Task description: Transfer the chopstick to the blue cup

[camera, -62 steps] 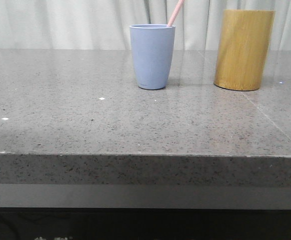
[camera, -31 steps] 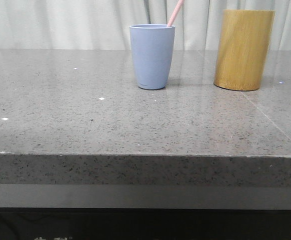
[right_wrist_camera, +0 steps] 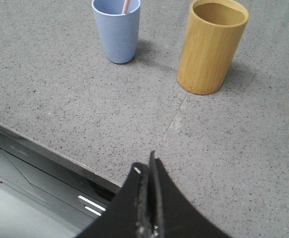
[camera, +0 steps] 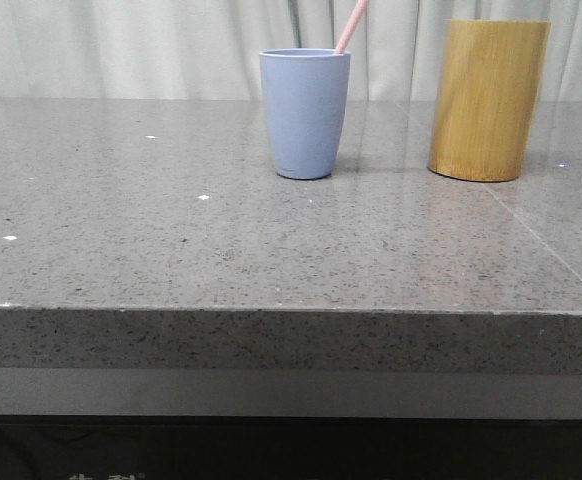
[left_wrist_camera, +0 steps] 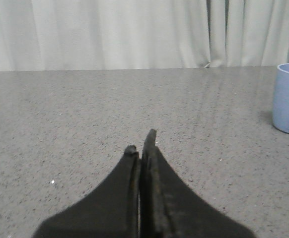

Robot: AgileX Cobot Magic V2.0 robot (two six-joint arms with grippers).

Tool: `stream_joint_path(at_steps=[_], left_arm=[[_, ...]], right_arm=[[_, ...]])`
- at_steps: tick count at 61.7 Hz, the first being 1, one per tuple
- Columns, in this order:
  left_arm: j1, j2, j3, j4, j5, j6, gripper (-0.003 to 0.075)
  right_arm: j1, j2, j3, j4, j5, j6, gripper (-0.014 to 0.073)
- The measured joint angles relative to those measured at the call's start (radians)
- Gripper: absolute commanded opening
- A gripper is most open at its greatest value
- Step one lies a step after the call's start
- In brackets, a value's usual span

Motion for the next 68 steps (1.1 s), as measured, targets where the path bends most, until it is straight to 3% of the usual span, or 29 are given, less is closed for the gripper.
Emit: stream_joint_path(at_steps=[14, 68], left_arm=[[0.079, -0.148, 0.151, -0.012, -0.076, 0.002, -0.0019], [0.106, -0.15, 0.151, -0.016, -0.107, 0.002, -0.0019]], right_arm=[[0.0, 0.0, 0.0, 0.0, 0.0, 0.0, -0.0067], [0.0, 0.0, 0.0, 0.0, 0.0, 0.0, -0.0067]])
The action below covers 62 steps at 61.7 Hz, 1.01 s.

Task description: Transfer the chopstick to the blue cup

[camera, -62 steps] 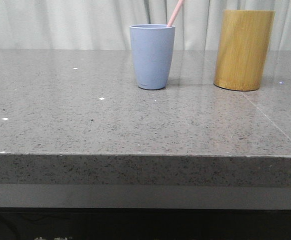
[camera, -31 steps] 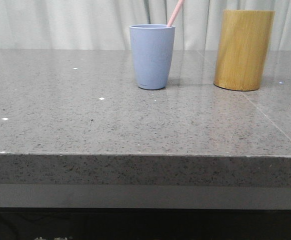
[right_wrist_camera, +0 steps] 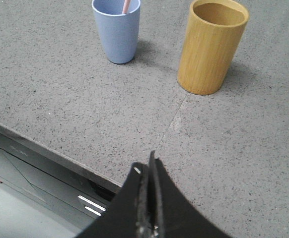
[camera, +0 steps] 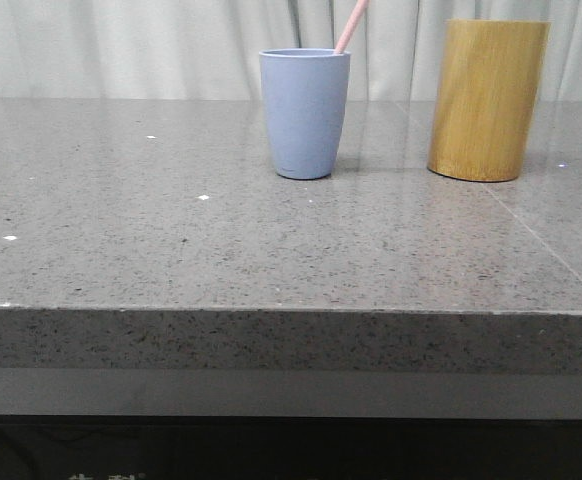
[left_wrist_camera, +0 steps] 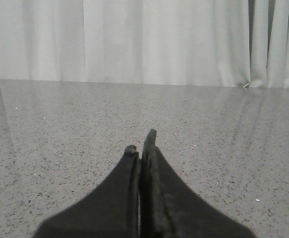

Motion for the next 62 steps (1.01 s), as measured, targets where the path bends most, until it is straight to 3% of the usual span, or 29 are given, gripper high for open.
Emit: stream_joint_path(at_steps=[25, 33, 44, 53, 62], left_arm=[[0.0, 0.0, 0.0, 0.0, 0.001, 0.0, -0.0019], [0.0, 0.0, 0.0, 0.0, 0.001, 0.0, -0.0019], [0.0, 0.0, 0.0, 0.0, 0.001, 0.0, -0.0019], [0.0, 0.0, 0.0, 0.0, 0.001, 0.0, -0.0019], [0.0, 0.0, 0.0, 0.0, 0.001, 0.0, -0.0019]], right_arm=[[-0.026, -0.027, 0.044, -0.007, -0.054, 0.0, -0.0067], [-0.14, -0.121, 0.186, -0.017, -0.229, 0.0, -0.0067], [-0.291, -0.324, 0.503, -0.023, -0.541, 0.0, -0.0067], [-0.347, -0.45, 0.71, -0.023, -0.73, 0.0, -0.0067], [-0.372, -0.477, 0.823, 0.002, -0.813, 0.0, -0.0067]])
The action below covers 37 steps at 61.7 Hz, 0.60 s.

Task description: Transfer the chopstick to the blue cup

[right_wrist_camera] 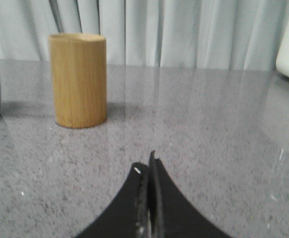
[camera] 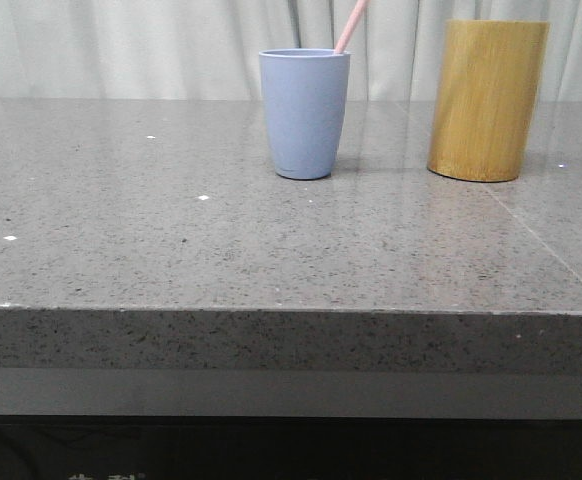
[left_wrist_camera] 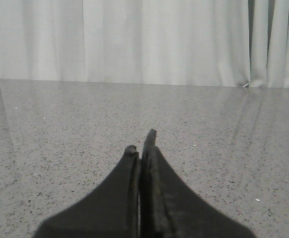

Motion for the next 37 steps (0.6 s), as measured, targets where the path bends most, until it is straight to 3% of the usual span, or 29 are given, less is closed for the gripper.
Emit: stream_joint_path(at_steps=[37], left_arm=[[0.0, 0.0, 0.0, 0.0, 0.0, 0.0, -0.0019]], right_arm=[[0.037, 0.0, 0.008, 0.005, -0.047, 0.0, -0.0067]])
